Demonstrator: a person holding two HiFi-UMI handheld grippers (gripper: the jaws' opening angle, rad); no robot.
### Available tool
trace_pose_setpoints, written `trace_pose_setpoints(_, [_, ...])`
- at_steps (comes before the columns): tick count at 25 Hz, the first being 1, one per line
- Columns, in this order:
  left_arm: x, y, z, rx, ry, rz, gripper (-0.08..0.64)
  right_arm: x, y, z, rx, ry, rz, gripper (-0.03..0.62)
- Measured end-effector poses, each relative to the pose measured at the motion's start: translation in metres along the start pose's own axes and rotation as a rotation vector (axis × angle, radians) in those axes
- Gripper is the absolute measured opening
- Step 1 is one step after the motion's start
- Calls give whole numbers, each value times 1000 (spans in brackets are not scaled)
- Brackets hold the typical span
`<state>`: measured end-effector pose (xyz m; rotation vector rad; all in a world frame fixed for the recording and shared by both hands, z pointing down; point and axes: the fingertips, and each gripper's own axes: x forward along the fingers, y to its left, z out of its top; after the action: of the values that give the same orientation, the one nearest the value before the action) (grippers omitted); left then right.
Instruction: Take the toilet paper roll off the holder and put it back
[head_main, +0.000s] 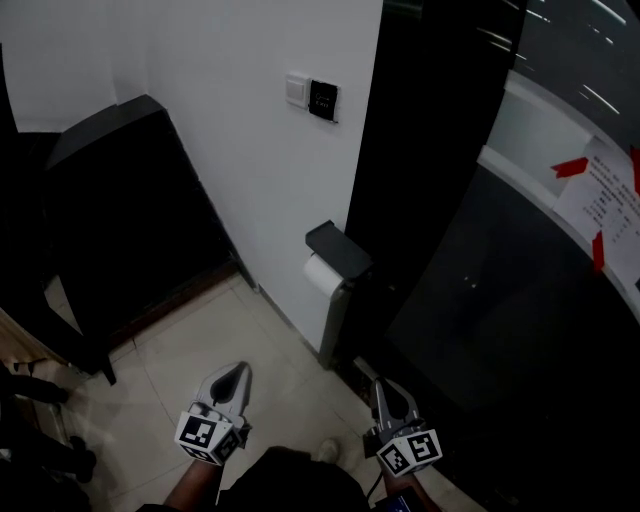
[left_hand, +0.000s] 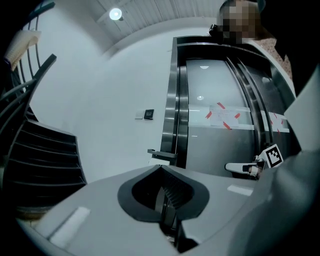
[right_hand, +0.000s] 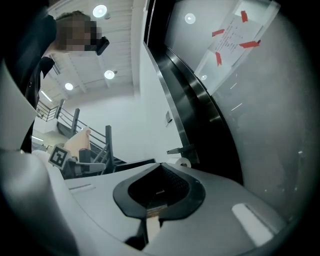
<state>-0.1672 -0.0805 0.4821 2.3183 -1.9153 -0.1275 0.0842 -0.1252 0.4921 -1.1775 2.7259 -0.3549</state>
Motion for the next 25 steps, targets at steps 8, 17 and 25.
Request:
trace_pose_setpoints(8, [59,-30,5,4,-3,28,2,13,-65,20,11,-16,10,13])
trace_pose_setpoints(17, [100,-58,-11,-7,24,24,2,11,-119,23,21,7,-15,14])
trace_pose_setpoints(25, [129,-37,1,23,-6,-9,2,41,-122,34,-13,-9,-35,12])
